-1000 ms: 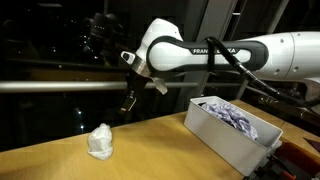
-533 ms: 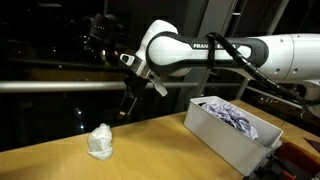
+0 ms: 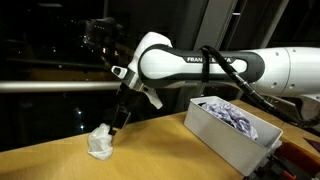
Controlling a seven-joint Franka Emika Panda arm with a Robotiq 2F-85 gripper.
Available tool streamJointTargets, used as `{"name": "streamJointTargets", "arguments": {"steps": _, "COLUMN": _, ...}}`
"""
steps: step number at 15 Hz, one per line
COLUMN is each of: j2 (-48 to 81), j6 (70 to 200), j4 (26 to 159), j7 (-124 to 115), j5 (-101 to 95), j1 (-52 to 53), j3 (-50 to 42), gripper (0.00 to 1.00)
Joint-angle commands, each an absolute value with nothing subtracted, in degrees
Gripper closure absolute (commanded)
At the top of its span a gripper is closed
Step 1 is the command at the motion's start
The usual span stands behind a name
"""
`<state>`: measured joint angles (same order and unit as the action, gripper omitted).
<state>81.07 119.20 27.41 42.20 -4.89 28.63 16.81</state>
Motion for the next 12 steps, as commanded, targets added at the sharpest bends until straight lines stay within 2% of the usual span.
{"name": "streamJointTargets", "arguments": {"steps": 1, "j2": 84.3, "j6": 118.2, "j4": 22.2, "j7": 44.4, "j5": -3.3, "j1": 31.5, "j3": 15.8, "gripper": 0.00}}
{"name": "streamJointTargets", "arguments": {"steps": 4, "j2": 83.1, "j6": 121.2, "j4": 26.1, "j7": 44.6, "j5": -3.6, "j1": 32.6, "j3": 15.2, "gripper": 0.00}}
{"name": "streamJointTargets", "arguments": {"steps": 12, "j2": 85.9, "j6": 122.8, "j4": 24.1, "j7": 46.0, "j5": -3.4, "j1": 33.5, "j3": 14.7, "gripper": 0.00}}
